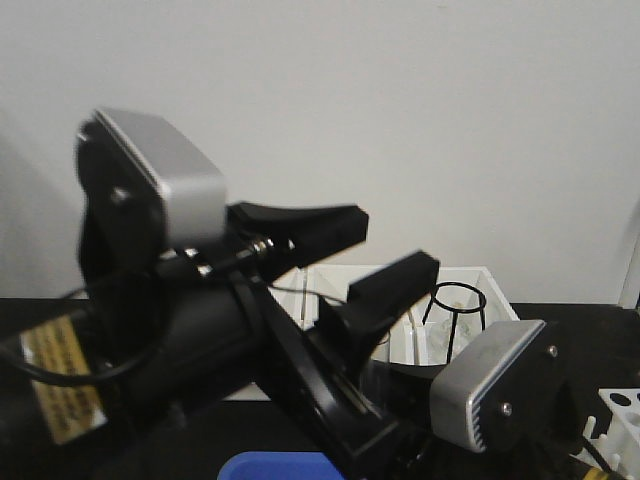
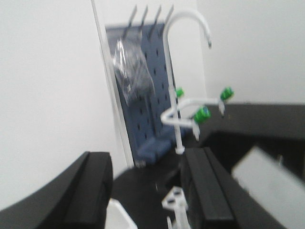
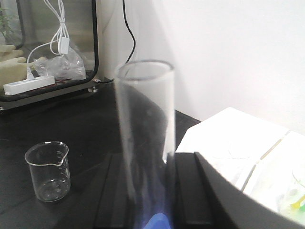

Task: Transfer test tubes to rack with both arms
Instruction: 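Grasp the test tube with the right gripper, then open the left gripper, then move the held test tube with the right gripper above the white rack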

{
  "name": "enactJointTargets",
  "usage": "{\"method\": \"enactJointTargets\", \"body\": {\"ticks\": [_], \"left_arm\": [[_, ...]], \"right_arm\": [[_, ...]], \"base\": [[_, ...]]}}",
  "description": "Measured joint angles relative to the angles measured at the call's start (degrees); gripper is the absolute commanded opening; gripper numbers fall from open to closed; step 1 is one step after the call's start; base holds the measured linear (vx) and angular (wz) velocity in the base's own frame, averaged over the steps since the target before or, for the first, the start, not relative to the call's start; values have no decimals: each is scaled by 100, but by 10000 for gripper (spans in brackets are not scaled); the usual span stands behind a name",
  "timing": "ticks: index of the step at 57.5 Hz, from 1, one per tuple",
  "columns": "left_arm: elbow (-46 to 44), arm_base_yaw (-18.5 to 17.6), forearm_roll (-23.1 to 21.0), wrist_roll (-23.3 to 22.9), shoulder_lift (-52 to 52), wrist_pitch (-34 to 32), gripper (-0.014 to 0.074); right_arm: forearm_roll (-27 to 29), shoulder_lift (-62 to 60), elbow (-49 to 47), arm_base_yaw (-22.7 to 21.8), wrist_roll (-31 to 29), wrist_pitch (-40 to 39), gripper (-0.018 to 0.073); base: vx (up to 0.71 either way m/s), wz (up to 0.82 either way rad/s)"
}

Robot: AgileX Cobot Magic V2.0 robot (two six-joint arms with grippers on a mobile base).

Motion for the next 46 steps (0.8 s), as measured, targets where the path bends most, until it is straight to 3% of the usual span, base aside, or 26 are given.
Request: {"method": "enactJointTargets", "body": {"ticks": [12, 20, 30, 46], "left_arm": [[-63, 0, 5, 300, -527, 238, 451], [-63, 0, 9, 369, -639, 779, 446], [-63, 0, 9, 376, -639, 1222, 446], [-63, 0, 9, 376, -639, 1296, 446]], "right_arm": [[14, 0, 0, -32, 0, 2, -7], [182, 0, 0, -500, -6, -134, -7], [319, 0, 0, -1778, -11, -249, -7], [296, 0, 0, -4373, -11, -271, -7]], "base": [[0, 0], [0, 0], [0, 0], [0, 0]]}}
